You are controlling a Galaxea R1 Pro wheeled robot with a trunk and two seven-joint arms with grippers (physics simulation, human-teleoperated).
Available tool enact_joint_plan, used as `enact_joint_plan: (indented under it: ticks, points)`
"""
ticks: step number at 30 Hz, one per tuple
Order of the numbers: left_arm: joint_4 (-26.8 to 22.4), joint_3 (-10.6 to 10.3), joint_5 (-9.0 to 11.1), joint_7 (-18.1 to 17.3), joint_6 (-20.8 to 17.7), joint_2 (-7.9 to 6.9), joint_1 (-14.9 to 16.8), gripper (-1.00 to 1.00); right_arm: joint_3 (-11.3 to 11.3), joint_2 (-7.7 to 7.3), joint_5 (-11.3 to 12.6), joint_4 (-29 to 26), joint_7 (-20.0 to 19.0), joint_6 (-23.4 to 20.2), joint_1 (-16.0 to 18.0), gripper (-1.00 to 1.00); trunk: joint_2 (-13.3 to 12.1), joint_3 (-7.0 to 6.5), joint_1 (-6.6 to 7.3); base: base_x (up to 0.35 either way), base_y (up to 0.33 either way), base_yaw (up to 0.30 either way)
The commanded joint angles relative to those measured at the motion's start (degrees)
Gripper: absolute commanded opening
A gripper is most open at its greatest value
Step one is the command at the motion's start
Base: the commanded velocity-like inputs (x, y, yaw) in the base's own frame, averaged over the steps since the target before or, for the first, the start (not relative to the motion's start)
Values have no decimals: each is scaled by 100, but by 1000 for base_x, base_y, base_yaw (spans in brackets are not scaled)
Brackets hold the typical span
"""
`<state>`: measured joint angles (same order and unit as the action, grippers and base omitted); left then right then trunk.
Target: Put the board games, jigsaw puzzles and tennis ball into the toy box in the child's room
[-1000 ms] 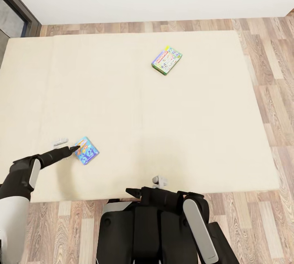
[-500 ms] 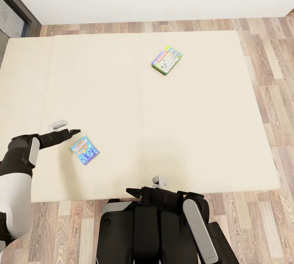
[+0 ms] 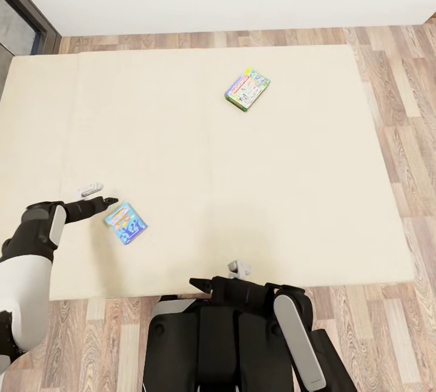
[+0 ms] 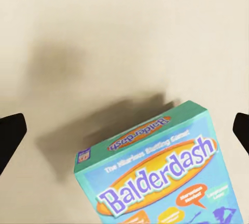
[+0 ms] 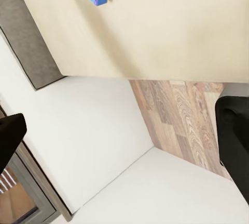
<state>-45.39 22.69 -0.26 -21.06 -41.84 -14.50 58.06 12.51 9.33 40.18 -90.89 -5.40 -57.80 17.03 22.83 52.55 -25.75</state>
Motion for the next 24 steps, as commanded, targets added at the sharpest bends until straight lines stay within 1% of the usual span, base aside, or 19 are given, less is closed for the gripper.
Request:
enact_joint_plan:
  ticks: [1,5,6,8,9,10,11,14,15,18,24]
  points:
    - [16,13,-5,-23,-1,1,3,100,-16,2,-52,-4,-57,-27,4,100,9,10,-3,0,0,0]
    - [90,-4,-8,-20,104,10,4,100,-151,-16,-18,-6,-101,-60,65,100,9,36,-3,0,0,0]
    - [108,-6,-9,-20,117,13,4,100,-238,-26,-12,-7,-172,-82,93,100,9,44,-3,0,0,12]
    - [176,-9,-7,-27,137,16,4,100,-481,-57,-3,-7,-493,-119,122,100,9,61,-3,0,0,38]
    - [223,-9,-5,-38,141,16,4,100,-612,-99,1,-7,-723,-136,126,100,9,70,-3,0,0,53]
    - [241,-9,-4,-40,143,17,4,100,-675,-127,2,-7,-846,-141,126,100,9,78,-3,0,0,57]
    - [266,-10,-3,-42,146,19,4,100,-778,-190,1,-7,-1088,-148,125,100,9,87,-3,0,0,62]
    - [293,-12,-2,-45,148,42,4,100,-895,-290,1,-7,-1453,-151,125,100,9,114,-3,0,0,66]
    - [296,-17,-3,-46,149,51,4,100,-911,-304,1,-6,-1510,-151,123,100,9,123,-3,0,0,69]
    - [305,-62,-11,-47,149,73,4,100,-951,-338,0,-4,-1643,-152,116,100,9,150,-3,0,0,70]
    - [317,-188,-16,-47,168,71,4,100,-973,-359,1,-5,-1731,-138,103,100,9,195,-3,0,0,52]
